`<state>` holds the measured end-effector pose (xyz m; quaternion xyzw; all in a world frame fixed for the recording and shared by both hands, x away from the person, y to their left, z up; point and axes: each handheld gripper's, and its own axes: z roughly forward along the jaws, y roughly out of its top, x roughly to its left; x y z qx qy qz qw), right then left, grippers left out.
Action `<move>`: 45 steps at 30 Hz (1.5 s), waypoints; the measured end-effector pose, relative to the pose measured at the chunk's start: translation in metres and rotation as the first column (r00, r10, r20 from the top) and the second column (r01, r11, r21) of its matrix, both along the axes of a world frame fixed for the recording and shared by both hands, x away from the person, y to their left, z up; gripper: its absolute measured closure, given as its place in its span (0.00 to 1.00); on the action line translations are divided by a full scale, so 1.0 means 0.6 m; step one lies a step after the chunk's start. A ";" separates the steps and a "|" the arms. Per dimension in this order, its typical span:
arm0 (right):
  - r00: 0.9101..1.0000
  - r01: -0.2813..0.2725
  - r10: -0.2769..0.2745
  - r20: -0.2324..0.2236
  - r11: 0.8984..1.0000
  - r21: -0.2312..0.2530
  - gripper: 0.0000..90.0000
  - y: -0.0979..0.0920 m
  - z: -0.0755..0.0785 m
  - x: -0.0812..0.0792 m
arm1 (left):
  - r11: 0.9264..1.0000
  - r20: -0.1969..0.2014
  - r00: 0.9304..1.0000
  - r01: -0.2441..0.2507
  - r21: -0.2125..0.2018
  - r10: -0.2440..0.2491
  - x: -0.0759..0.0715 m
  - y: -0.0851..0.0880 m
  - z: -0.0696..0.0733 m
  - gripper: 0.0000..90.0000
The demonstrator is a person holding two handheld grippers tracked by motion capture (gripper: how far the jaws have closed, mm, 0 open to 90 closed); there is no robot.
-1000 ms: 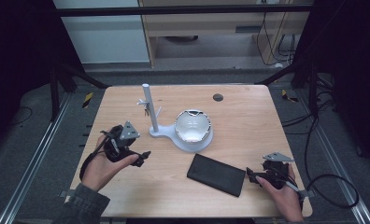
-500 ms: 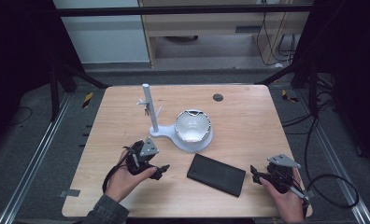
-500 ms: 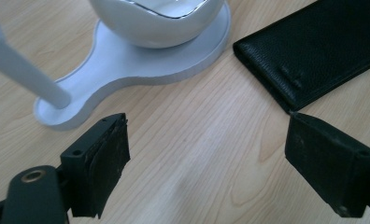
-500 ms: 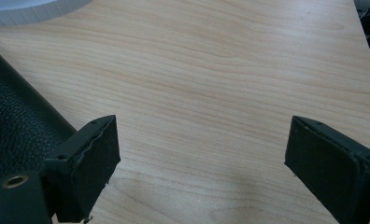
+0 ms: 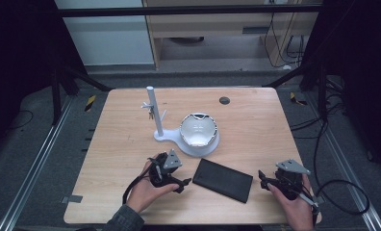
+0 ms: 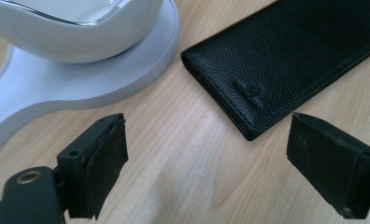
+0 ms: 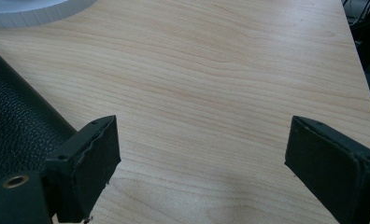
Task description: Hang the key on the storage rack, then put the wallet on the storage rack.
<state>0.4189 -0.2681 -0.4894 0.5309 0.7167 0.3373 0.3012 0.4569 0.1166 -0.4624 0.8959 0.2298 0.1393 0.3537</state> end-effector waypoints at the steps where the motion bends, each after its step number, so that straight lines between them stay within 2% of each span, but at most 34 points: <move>1: 1.000 0.000 0.000 0.000 1.000 0.000 0.12 0.000 0.000 0.000 | 1.000 0.000 1.000 0.000 0.000 0.000 0.000 0.000 0.000 0.15; 5: 1.000 0.000 0.000 0.005 1.000 -0.001 0.12 -0.001 0.003 -0.004 | 1.000 -0.002 1.000 0.012 0.011 -0.012 -0.008 -0.010 -0.005 0.19; 9: 1.000 -0.003 0.003 0.025 1.000 0.008 0.13 0.000 0.008 -0.012 | 0.999 -0.014 0.999 0.040 0.023 -0.039 -0.016 -0.014 0.000 0.31; 10: 1.000 -0.007 0.007 0.030 1.000 0.013 0.14 0.000 0.009 -0.013 | 0.998 -0.019 0.999 0.047 0.029 -0.046 -0.016 -0.014 0.001 0.31; 12: 0.999 -0.016 0.015 0.035 1.000 0.012 0.16 -0.003 0.010 -0.017 | 0.997 -0.029 0.998 0.058 0.043 -0.057 -0.015 -0.015 0.000 0.39; 13: 0.999 -0.022 0.021 0.042 0.999 0.033 0.19 -0.003 0.012 -0.021 | 0.996 -0.034 0.998 0.064 0.056 -0.062 -0.013 -0.015 0.000 0.47; 15: 0.998 -0.026 0.024 0.051 0.999 0.037 0.22 -0.003 0.014 -0.023 | 0.995 -0.047 0.997 0.072 0.067 -0.068 -0.011 -0.016 -0.002 0.51; 17: 0.997 -0.047 0.045 0.063 0.998 0.034 0.29 -0.003 0.017 -0.026 | 0.995 -0.055 0.996 0.074 0.066 -0.070 -0.010 -0.017 -0.003 0.61; 19: 0.996 -0.061 0.058 0.066 0.998 0.035 0.32 -0.002 0.018 -0.027 | 0.994 -0.066 0.995 0.080 0.077 -0.075 -0.009 -0.017 -0.003 0.70; 20: 0.995 -0.070 0.068 0.069 0.997 0.029 0.37 -0.001 0.018 -0.027 | 0.993 -0.070 0.994 0.084 0.083 -0.078 -0.009 -0.018 -0.003 0.80; 21: 0.995 -0.070 0.068 0.069 0.997 0.029 0.37 -0.001 0.018 -0.027 | 0.992 -0.073 0.994 0.083 0.090 -0.077 -0.009 -0.018 -0.001 0.80; 22: 0.995 -0.072 0.070 0.069 0.997 0.026 0.38 -0.001 0.018 -0.027 | 0.992 -0.078 0.994 0.089 0.092 -0.082 -0.010 -0.019 0.000 0.86; 23: 0.995 -0.072 0.071 0.068 0.997 0.022 0.41 -0.001 0.018 -0.026 | 0.990 -0.086 0.992 0.100 0.104 -0.091 -0.010 -0.022 0.002 0.92; 25: 0.995 -0.076 0.075 0.066 0.997 0.018 0.42 -0.002 0.016 -0.025 | 0.985 -0.093 0.991 0.112 0.130 -0.101 -0.009 -0.027 0.001 0.98; 30: 0.995 -0.083 0.082 0.057 0.996 0.016 0.43 0.000 0.015 -0.025 | 0.981 -0.118 0.988 0.113 0.158 -0.095 -0.002 -0.034 -0.010 1.00; 33: 0.995 -0.084 0.084 0.060 0.996 0.011 0.42 -0.001 0.015 -0.025 | 0.981 -0.121 0.989 0.109 0.159 -0.090 0.000 -0.035 -0.013 1.00; 36: 0.996 -0.078 0.077 0.054 0.997 0.016 0.41 -0.001 0.015 -0.025 | 0.977 -0.129 0.987 0.122 0.173 -0.100 0.001 -0.038 -0.016 1.00; 45: 0.995 -0.084 0.083 0.054 0.996 0.015 0.40 0.001 0.016 -0.025 | 0.973 -0.130 0.986 0.125 0.193 -0.100 0.004 -0.039 -0.020 1.00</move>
